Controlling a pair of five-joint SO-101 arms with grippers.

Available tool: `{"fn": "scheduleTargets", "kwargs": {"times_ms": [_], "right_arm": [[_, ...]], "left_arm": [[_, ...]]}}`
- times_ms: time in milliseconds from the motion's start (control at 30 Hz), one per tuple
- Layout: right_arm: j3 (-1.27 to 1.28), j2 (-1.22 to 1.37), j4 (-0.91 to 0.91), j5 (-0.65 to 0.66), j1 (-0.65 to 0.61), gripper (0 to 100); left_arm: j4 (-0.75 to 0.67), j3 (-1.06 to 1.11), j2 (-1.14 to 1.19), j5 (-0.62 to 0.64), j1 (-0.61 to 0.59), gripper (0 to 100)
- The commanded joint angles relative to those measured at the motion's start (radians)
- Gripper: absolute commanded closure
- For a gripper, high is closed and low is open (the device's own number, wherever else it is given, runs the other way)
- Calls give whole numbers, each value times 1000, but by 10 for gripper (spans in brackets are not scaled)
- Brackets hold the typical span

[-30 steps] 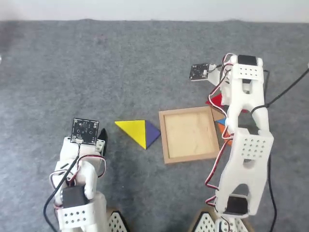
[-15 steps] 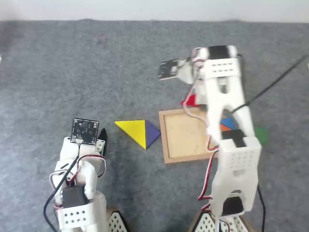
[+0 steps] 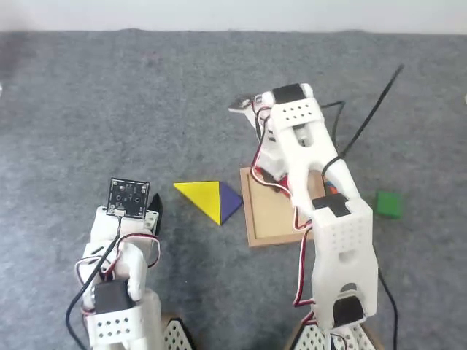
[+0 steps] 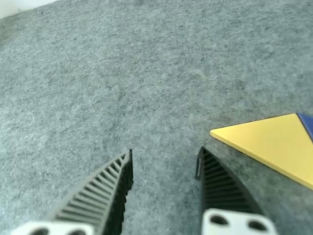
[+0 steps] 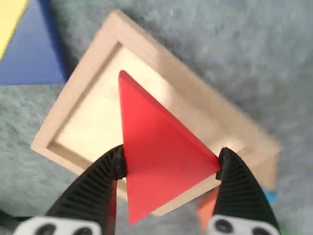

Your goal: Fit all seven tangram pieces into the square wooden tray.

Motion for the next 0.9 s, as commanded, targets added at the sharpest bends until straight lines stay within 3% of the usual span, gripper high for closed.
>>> {"fn": "scheduleTargets", "kwargs": {"times_ms": [0, 233, 400, 733, 867], "right_arm": [[51, -24, 2, -114, -19, 848], [172, -85, -76, -242, -110, 737], [190, -119, -68, -252, -168, 653], [212, -122, -76, -270, -182, 651], [215, -122, -111, -239, -114, 652]], "left_arm": [[5, -2, 0, -5, 5, 792], [5, -2, 0, -5, 5, 792], [5, -2, 0, -5, 5, 792], [5, -2, 0, -5, 5, 792], [5, -2, 0, -5, 5, 792]]}}
